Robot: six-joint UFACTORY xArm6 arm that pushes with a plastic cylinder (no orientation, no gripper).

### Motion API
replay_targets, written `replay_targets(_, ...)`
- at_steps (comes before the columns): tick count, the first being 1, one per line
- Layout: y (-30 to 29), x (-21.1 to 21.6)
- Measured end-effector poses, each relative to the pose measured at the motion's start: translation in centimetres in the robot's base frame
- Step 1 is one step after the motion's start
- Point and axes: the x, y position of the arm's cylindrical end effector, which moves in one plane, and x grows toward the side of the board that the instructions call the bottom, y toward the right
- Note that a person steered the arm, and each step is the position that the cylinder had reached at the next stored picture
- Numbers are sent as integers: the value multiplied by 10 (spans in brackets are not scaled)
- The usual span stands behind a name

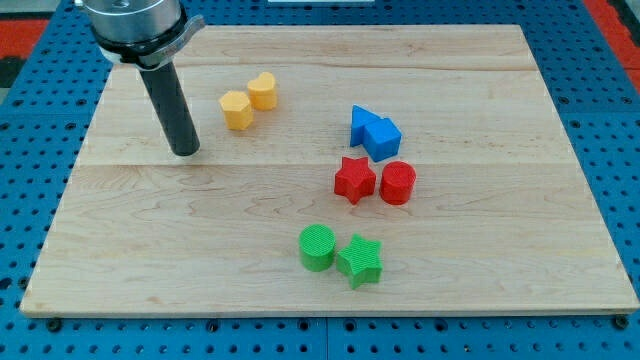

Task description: Move the yellow blocks towards the top center

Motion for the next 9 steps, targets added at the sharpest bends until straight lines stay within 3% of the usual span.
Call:
replay_targets(4, 74, -64)
replay_targets(9, 80, -145)
